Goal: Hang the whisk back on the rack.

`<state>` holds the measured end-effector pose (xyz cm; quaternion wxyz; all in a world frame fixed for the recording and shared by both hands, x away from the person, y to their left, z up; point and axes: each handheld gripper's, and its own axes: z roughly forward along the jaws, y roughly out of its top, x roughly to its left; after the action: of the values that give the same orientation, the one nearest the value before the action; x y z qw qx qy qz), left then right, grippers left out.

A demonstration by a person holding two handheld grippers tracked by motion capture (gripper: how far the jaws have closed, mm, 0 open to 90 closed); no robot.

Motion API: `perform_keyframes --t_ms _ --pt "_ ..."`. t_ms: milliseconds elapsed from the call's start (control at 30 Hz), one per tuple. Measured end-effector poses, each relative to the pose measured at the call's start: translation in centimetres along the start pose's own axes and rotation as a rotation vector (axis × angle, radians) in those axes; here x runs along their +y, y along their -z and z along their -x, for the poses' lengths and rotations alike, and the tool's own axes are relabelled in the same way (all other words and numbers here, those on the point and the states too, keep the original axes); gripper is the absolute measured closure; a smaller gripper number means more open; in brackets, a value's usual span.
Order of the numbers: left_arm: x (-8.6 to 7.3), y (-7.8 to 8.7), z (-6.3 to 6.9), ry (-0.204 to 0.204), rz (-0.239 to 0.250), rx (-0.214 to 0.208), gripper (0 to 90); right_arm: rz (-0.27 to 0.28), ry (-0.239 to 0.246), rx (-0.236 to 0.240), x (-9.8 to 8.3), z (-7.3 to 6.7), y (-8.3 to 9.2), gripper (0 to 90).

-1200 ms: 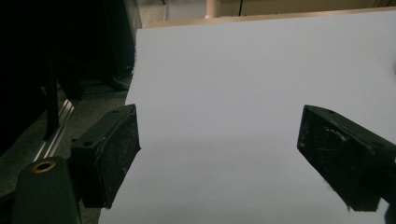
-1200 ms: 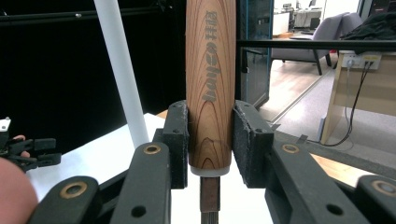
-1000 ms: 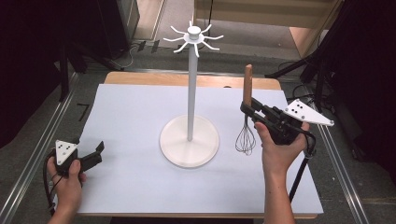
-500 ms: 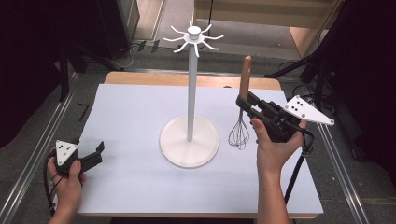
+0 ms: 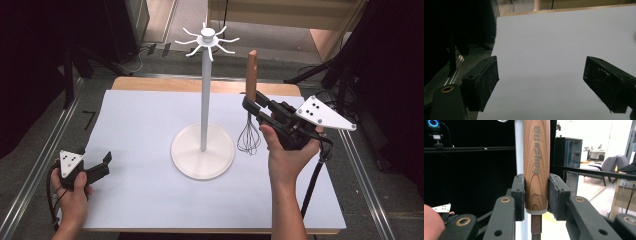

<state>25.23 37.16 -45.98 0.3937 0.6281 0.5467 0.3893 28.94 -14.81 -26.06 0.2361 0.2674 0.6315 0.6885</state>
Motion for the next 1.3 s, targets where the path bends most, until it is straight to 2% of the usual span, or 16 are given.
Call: perform_keyframes --t_ms 167,467,733,1300 --pt "0.0 0.0 0.0 -0.004 -0.001 0.0 13.9 0.013 0.015 0.018 0.6 -0.2 -0.5 70.3" --pt "0.0 0.0 0.0 -0.004 0.0 0.0 13.9 0.003 0.015 0.023 0.8 -0.5 -1.1 70.3" --pt "0.0 0.0 0.0 0.0 -0.001 0.0 13.9 0.009 0.012 0.033 0.7 -0.7 -1.5 70.3" --pt "0.0 0.0 0.0 0.002 -0.002 -0.001 13.9 -0.017 0.003 0.037 0.1 -0.8 -2.6 70.3"
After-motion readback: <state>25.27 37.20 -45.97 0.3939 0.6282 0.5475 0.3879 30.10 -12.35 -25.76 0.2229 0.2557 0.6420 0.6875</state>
